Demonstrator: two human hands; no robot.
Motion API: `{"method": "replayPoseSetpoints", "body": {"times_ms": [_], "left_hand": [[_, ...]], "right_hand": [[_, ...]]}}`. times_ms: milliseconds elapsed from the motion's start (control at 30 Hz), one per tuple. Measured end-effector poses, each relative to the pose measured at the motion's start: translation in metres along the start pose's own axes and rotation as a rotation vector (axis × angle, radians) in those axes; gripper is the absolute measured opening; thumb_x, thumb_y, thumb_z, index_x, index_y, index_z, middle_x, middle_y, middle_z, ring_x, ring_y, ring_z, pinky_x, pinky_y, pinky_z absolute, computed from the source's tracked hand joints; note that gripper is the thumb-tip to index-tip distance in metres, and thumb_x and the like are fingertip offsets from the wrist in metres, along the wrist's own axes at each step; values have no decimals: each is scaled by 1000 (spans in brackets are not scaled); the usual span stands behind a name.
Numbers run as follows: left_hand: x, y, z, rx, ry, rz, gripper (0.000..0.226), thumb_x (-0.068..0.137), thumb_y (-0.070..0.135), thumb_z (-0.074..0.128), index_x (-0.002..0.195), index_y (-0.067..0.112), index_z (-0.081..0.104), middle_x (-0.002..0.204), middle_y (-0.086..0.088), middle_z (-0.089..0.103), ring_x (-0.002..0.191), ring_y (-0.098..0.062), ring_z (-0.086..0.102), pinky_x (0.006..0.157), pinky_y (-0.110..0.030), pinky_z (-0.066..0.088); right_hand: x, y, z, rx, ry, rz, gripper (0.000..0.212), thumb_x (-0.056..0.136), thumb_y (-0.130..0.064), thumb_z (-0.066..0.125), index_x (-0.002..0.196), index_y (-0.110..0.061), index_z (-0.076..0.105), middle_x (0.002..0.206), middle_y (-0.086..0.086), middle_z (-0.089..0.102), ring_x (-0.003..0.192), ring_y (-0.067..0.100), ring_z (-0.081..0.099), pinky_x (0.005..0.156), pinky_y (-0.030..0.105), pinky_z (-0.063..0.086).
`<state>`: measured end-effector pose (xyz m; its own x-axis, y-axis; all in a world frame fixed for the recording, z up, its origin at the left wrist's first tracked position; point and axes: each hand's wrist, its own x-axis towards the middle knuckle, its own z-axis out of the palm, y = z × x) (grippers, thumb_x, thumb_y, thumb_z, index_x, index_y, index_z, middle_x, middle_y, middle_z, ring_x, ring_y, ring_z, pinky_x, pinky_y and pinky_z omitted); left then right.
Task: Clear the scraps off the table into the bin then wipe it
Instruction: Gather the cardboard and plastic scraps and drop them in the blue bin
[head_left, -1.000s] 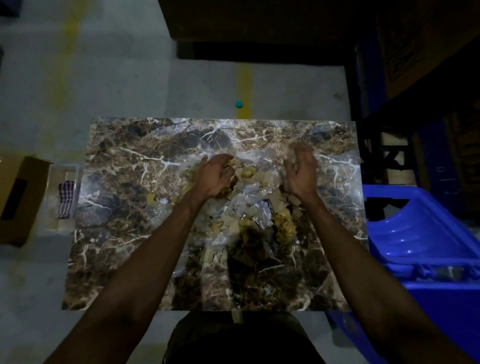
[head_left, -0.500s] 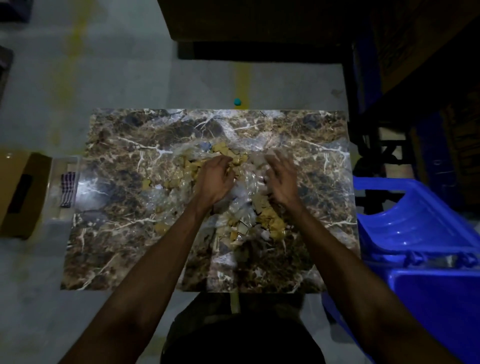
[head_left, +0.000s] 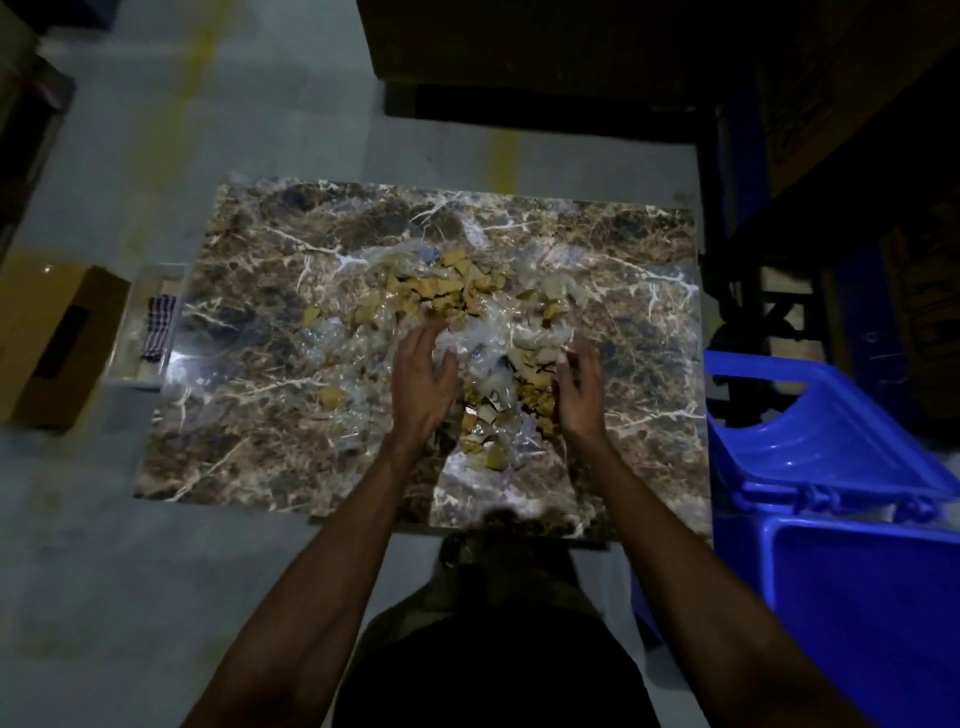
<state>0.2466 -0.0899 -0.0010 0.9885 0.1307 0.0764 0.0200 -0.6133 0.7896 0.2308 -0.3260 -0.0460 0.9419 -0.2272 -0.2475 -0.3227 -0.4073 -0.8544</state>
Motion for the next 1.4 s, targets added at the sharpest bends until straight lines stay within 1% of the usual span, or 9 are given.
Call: {"method": "replayPoseSetpoints", "body": {"times_ms": [167,333,533,633,800,1000,1100,1200,1400], "left_hand": [[-96,-3,4,-169,137,-373,32,99,13,61,131,17,62,127,3,51,111,-11,53,95,-29,50],[-142,-2,24,-384,-55,-497,44,100,8,60,143,12,56,139,2,58,128,-16,56,91,-6,44],[-155,-13,30,-422,141,-538,37,98,8,66,135,10,61,131,-1,59,122,-21,61,107,-50,49],[-160,-16,38,-393,129,-527,42,100,15,64,142,11,57,137,5,53,130,-19,56,112,-50,45],[-159,-11,88,-441,85,-554,57,97,51,58,151,36,46,155,25,40,145,-4,39,120,-42,37],[-138,39,131,-804,361,-690,38,107,9,52,144,17,50,136,13,59,124,0,59,110,-35,48],[-130,54,128,-843,387,-747,35,108,11,49,141,22,51,133,8,61,121,-6,60,110,-35,46],[-126,70,118,-867,400,-803,33,107,17,51,137,31,49,128,19,57,116,8,55,108,-33,43],[-108,105,82,-918,474,-747,40,109,21,48,150,21,45,146,0,52,129,-14,52,103,-32,41]], "right_hand": [[-69,23,-2,-47,-99,-10,57,111,-47,39,163,-23,32,170,-1,28,154,13,24,129,43,19],[-96,27,4,-73,-225,-55,53,111,-44,43,160,-24,39,167,-1,35,150,10,31,126,40,25],[-94,30,-10,92,4,-47,42,109,-39,49,146,-23,59,158,3,48,147,16,41,122,47,35],[-81,28,-9,145,16,-18,43,109,-35,50,149,-19,55,156,2,48,144,18,44,121,47,37],[-69,26,17,157,-99,-52,45,111,-40,46,154,-28,48,157,-16,41,143,-3,36,116,15,31],[-91,40,41,310,-160,-8,45,110,-33,47,154,-21,50,161,-5,42,150,7,36,125,41,32],[-97,29,34,450,-159,71,42,109,-35,49,149,-24,55,155,-3,51,145,12,46,121,49,38],[-101,4,21,535,-216,107,41,108,-42,52,147,-30,56,151,-9,55,141,11,51,118,46,42],[-94,-44,15,564,-272,63,34,108,-39,51,141,-35,59,148,-12,58,140,9,51,119,44,41]]}}
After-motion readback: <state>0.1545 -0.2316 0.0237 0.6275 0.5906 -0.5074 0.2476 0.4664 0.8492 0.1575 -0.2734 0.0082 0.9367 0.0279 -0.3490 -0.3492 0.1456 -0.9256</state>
